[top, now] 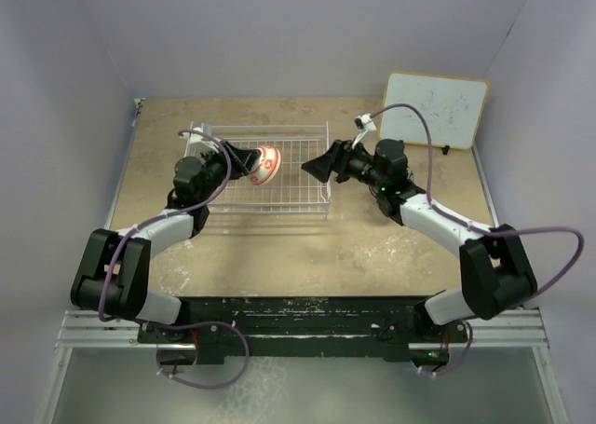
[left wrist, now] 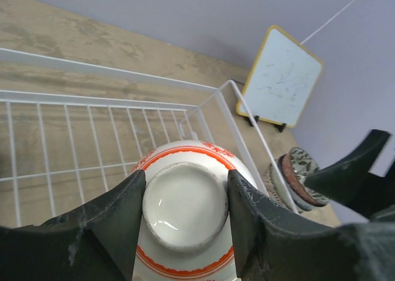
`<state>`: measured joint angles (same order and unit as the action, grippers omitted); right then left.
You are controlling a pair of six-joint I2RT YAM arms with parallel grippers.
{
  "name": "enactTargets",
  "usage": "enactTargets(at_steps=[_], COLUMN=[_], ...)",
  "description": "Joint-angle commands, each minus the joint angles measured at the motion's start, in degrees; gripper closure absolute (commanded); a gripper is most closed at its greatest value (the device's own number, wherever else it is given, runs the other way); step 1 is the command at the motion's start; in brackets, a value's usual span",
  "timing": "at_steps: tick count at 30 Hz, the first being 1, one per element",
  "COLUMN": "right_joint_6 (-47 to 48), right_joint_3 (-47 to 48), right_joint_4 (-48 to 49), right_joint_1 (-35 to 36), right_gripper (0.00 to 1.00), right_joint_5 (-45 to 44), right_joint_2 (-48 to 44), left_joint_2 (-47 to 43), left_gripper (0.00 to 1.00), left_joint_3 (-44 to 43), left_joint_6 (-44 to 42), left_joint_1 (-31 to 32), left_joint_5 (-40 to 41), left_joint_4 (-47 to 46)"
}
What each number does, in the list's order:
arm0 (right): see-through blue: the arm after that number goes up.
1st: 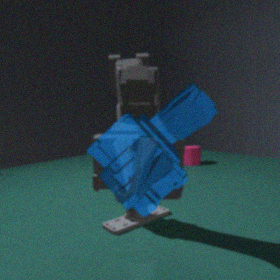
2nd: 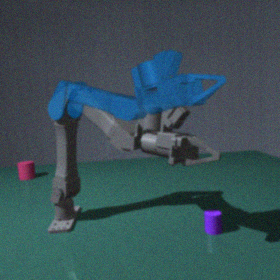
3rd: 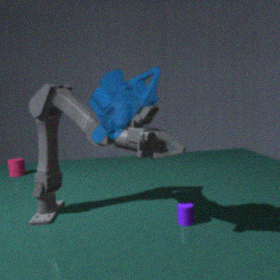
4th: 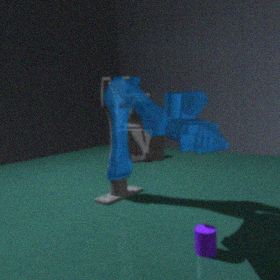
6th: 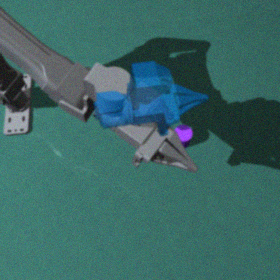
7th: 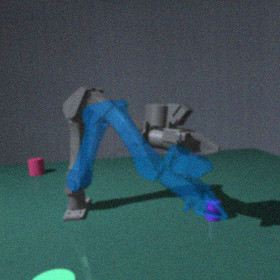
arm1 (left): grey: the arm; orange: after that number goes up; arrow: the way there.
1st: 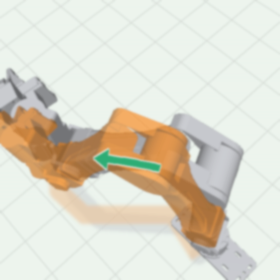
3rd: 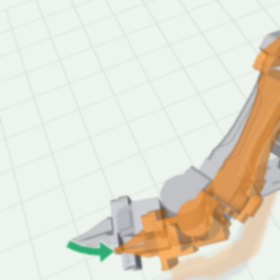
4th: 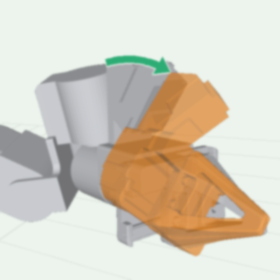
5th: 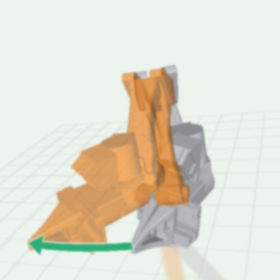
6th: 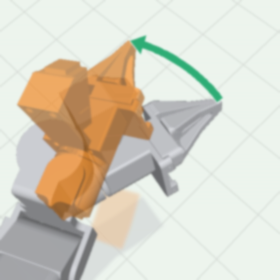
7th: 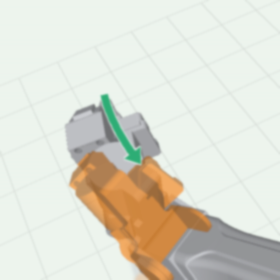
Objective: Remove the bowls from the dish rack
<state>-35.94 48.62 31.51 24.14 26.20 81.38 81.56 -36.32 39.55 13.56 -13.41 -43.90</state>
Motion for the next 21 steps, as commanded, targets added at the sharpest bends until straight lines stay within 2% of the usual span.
enactTargets(at_steps=[1, 7, 17, 21], right_joint_6=[-5.86, -6.18, -6.25, -7.75], right_joint_3=[3.40, 4.54, 4.58, 4.14], right_joint_4=[12.44, 16.30, 23.73, 27.41], right_joint_1=[3.58, 6.39, 8.28, 8.81], right_gripper=[0.19, 0.22, 0.24, 0.29], right_joint_5=[3.03, 4.17, 6.58, 6.76], right_joint_2=[3.75, 6.66, 9.42, 10.35], left_joint_2=[1.00, 3.42, 6.95, 8.68], left_gripper=[1.00, 1.00, 1.00, 1.00], left_joint_3=[1.66, 5.00, 7.22, 8.10], left_joint_6=[7.69, 10.41, 14.65, 16.36], left_joint_1=[-0.20, -0.21, -0.22, -0.22], left_joint_5=[-6.27, -10.23, -12.29, -12.13], left_joint_4=[-20.40, -33.50, -45.47, -50.32])
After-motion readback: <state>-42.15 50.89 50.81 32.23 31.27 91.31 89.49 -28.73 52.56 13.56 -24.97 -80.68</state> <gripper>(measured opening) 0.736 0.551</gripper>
